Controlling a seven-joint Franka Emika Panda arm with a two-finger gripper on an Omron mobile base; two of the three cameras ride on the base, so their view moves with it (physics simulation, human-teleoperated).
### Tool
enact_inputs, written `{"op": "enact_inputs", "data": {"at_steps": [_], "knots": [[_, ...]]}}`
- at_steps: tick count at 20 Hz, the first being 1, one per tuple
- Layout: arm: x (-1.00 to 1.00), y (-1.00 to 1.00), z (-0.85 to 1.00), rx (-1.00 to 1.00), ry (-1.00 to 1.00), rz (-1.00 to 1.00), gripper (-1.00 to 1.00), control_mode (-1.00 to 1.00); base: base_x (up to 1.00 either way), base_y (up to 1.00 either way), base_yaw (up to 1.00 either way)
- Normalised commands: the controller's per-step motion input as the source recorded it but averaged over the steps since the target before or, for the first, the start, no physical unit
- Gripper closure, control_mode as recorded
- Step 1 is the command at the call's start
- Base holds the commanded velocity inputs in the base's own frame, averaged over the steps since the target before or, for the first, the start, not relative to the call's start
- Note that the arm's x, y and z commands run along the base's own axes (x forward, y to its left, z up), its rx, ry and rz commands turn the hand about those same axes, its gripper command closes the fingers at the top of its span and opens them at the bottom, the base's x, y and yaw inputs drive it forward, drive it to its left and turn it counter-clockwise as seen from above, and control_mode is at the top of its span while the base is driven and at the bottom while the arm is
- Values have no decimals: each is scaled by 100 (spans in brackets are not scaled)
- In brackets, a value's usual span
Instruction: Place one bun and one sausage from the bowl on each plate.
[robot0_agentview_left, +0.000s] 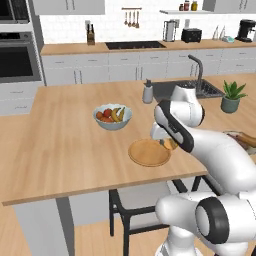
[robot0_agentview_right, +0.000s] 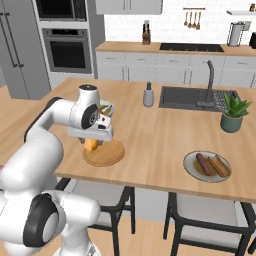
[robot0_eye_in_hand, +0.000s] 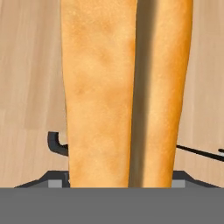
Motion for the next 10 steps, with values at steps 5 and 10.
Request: {"op": "enact_inputs", "data": {"at_steps": [5,10], "knots": [[100,-7,-28,3,0,0,100,-100,0,0,0],[81,-19,-78,1,1,0,100,-100,0,0,0]]}}
